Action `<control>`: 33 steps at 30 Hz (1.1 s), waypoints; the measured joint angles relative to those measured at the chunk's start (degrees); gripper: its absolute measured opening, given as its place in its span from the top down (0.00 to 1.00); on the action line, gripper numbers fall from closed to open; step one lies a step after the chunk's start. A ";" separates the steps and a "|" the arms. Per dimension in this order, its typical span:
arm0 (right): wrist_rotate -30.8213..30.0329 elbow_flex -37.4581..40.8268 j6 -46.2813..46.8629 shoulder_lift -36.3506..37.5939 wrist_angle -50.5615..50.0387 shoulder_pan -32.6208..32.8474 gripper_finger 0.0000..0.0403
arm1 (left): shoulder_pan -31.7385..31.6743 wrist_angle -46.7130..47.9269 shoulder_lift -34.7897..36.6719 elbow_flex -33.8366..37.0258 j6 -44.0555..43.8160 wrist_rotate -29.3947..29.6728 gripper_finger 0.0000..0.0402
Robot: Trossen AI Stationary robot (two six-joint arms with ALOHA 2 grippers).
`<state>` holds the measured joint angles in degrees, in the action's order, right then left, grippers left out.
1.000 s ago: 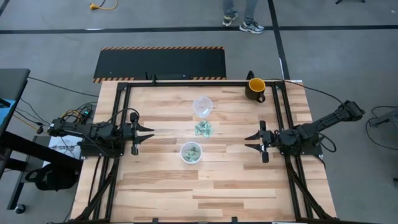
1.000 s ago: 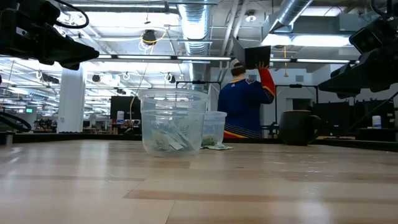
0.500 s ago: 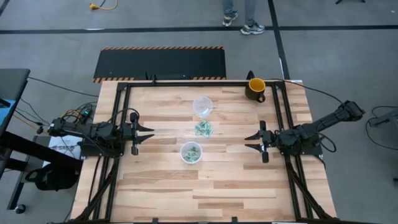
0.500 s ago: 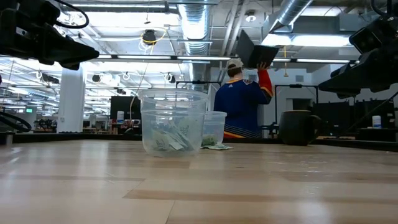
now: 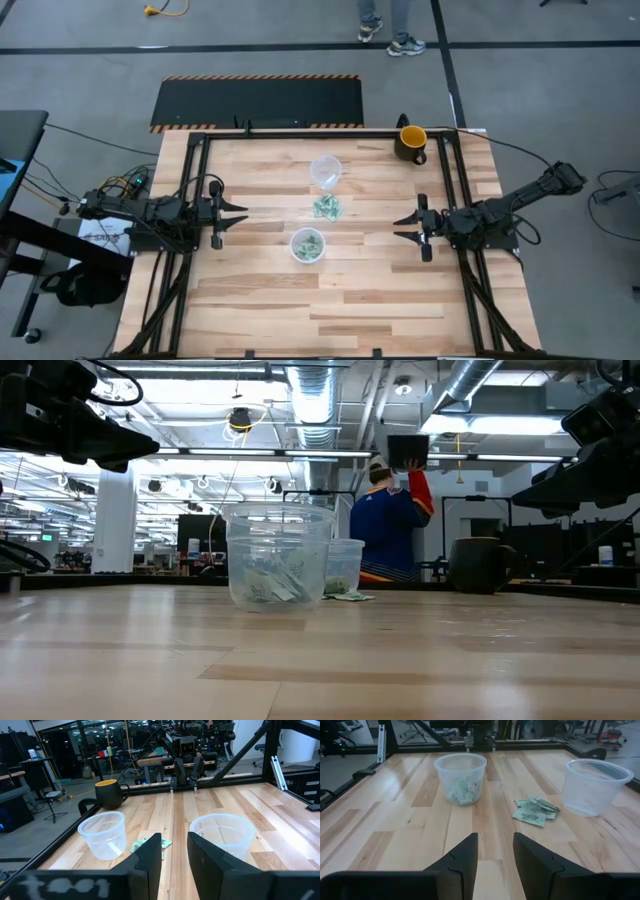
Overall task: Pick and place items into bin
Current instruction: Put the top left stevia packet into the top bin
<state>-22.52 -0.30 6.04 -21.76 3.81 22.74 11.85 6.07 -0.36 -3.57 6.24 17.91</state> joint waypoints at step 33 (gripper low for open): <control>0.00 0.00 0.01 0.01 -0.01 0.00 0.71 | -2.49 -19.93 -8.85 -2.81 7.55 4.39 0.78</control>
<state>-22.52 -0.30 6.06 -21.75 3.80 22.74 9.36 -13.87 -9.21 -6.38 13.79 22.30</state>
